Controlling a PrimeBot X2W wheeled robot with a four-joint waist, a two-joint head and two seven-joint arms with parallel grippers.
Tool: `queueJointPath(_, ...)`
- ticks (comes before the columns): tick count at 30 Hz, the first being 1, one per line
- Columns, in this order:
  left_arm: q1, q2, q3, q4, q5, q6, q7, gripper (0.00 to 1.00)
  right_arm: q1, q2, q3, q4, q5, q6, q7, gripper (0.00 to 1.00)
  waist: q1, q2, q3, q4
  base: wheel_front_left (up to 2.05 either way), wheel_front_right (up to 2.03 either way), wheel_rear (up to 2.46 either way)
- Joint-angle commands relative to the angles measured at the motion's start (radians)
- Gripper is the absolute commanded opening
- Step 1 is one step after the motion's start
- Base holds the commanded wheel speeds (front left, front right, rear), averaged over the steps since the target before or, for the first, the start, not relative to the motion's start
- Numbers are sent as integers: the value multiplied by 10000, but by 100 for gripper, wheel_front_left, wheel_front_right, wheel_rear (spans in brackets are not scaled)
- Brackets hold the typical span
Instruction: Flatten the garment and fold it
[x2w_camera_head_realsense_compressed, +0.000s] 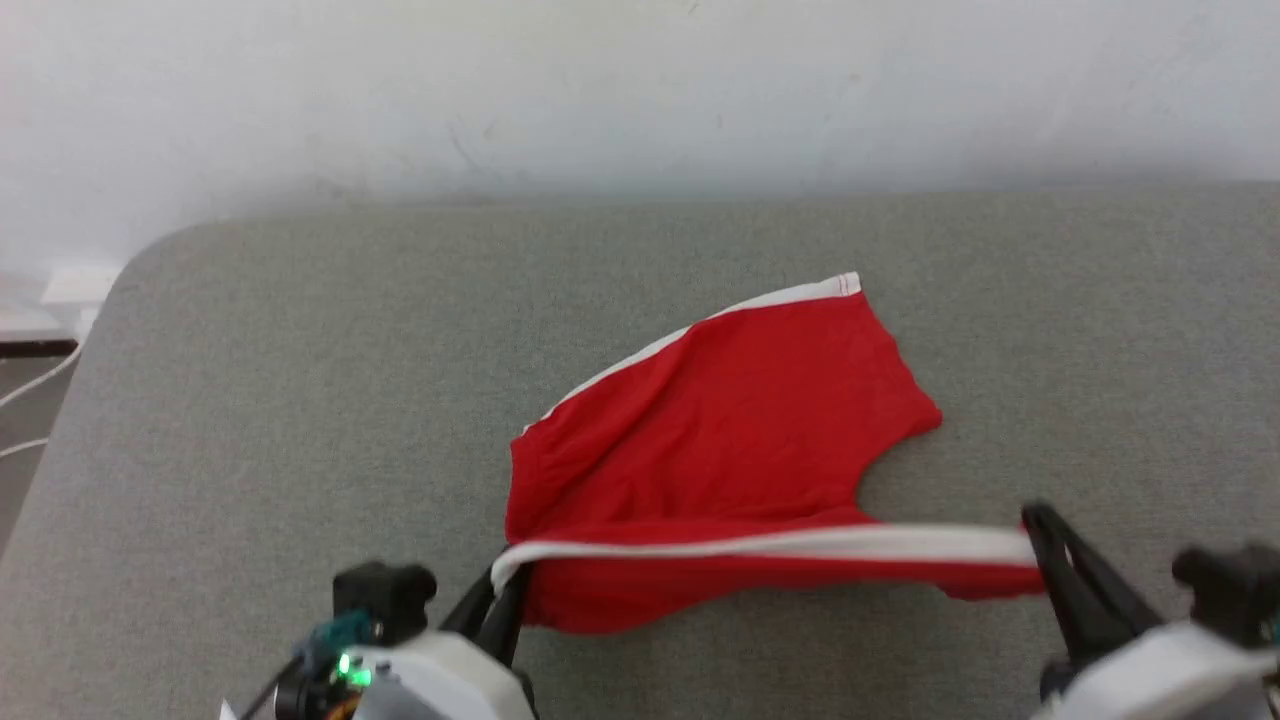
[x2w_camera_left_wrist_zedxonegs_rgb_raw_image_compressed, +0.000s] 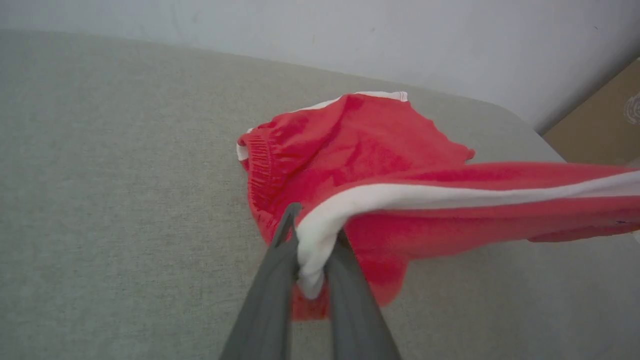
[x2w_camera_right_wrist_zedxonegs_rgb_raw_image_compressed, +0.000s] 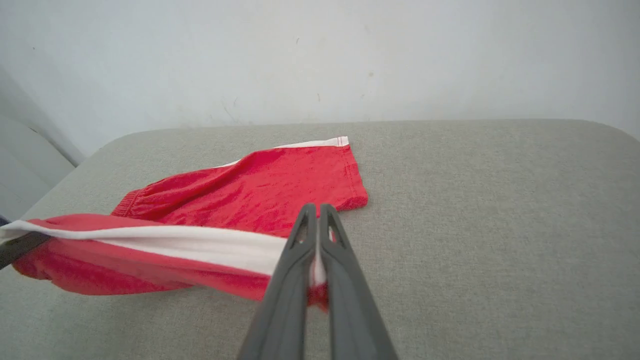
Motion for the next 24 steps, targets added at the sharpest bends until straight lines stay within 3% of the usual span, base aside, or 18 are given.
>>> queueJointPath(1, -452, 106, 58, 71, -62, -55, 88, 0, -798, -148, -21, 316, 126, -23, 19, 0, 1, -1, 272, 96, 0, 0, 0)
queueJointPath(6, -2010, 33, -24, 986, -182, -501, 368, 0, -3539, -851, 401, 2486, 525, -23, 120, 0, 1, -1, 867, 182, 0, 0, 0)
queueJointPath(14, -4524, -355, -67, 2685, -319, -1074, 304, 0, -7906, -1449, 1464, 6520, 1380, -23, 87, 0, 1, -1, 2162, 663, 0, 0, 0)
queueJointPath(24, -6362, -970, -116, 4517, -359, -1345, -402, 0, -11374, -1917, 2971, 10420, 1663, -23, -1040, 0, 1, -1, 3278, 1147, 0, 0, 0)
